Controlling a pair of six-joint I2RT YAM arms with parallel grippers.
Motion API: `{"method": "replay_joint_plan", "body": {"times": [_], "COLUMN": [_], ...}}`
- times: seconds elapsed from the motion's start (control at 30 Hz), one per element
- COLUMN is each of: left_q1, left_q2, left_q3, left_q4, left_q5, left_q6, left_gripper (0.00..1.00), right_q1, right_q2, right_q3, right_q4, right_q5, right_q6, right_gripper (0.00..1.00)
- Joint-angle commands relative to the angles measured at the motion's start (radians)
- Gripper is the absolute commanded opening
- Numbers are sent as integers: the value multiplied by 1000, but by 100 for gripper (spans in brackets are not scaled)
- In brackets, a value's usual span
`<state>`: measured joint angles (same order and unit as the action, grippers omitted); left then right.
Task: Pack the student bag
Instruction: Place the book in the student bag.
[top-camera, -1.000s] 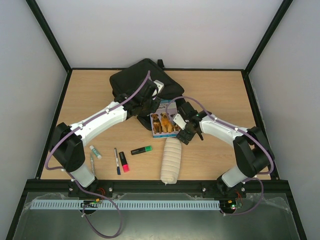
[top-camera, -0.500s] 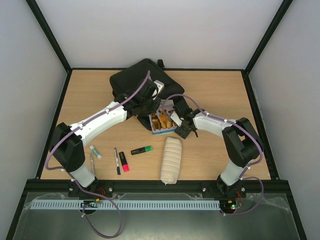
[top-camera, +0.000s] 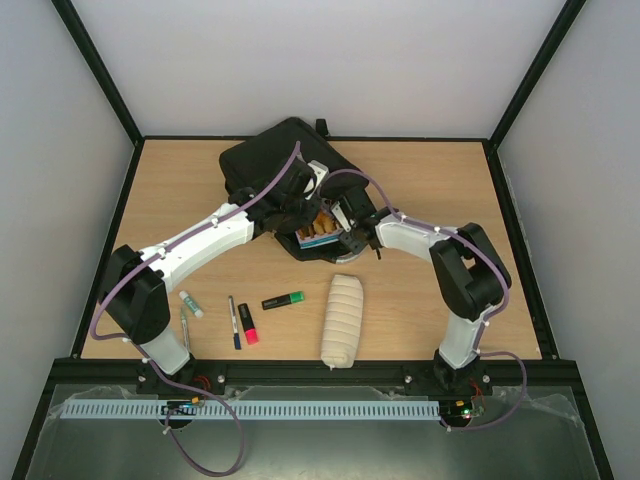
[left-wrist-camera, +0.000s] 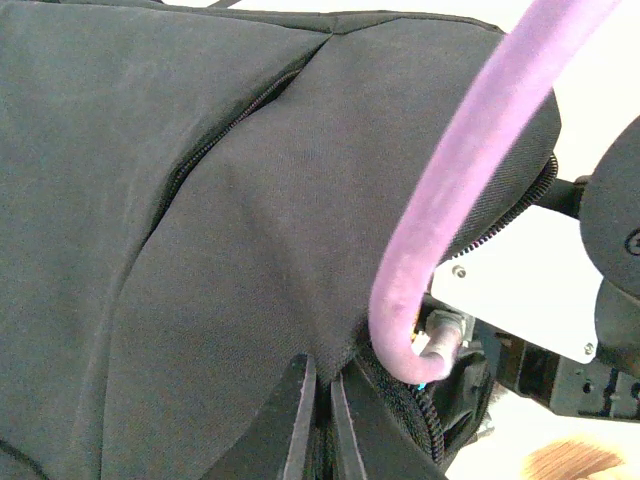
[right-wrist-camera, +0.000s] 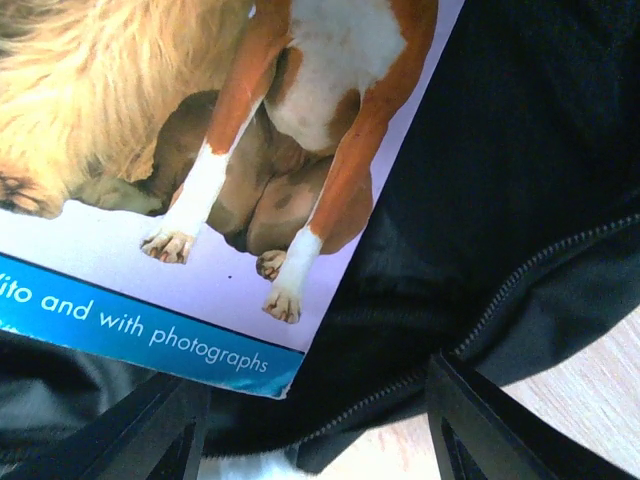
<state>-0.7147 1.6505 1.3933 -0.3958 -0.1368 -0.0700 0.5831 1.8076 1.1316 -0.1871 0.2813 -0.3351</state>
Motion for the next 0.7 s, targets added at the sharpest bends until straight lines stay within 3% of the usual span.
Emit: {"method": "replay_joint_plan", "body": {"times": [0.0, 0.23, 0.47, 0.67], "left_q1": [-5, -5, -5, -5], "left_q2": [-39, -33, -38, -35], "left_q3": [14, 15, 16, 15], "left_q4": [47, 46, 47, 45], "left_q5": [33, 33, 34, 34], "left_q6": [0, 1, -1, -1], "left_gripper": [2, 2, 2, 2], "right_q1": [3, 3, 4, 6], "right_q2": [8, -148, -195, -166], "right_q3": [-11, -141, -211, -192], "right_q4": [93, 80, 72, 123], "right_q5": [51, -92, -185, -242], "right_q6": [19, -72, -162, -154], "right_gripper": [59, 58, 19, 3]}}
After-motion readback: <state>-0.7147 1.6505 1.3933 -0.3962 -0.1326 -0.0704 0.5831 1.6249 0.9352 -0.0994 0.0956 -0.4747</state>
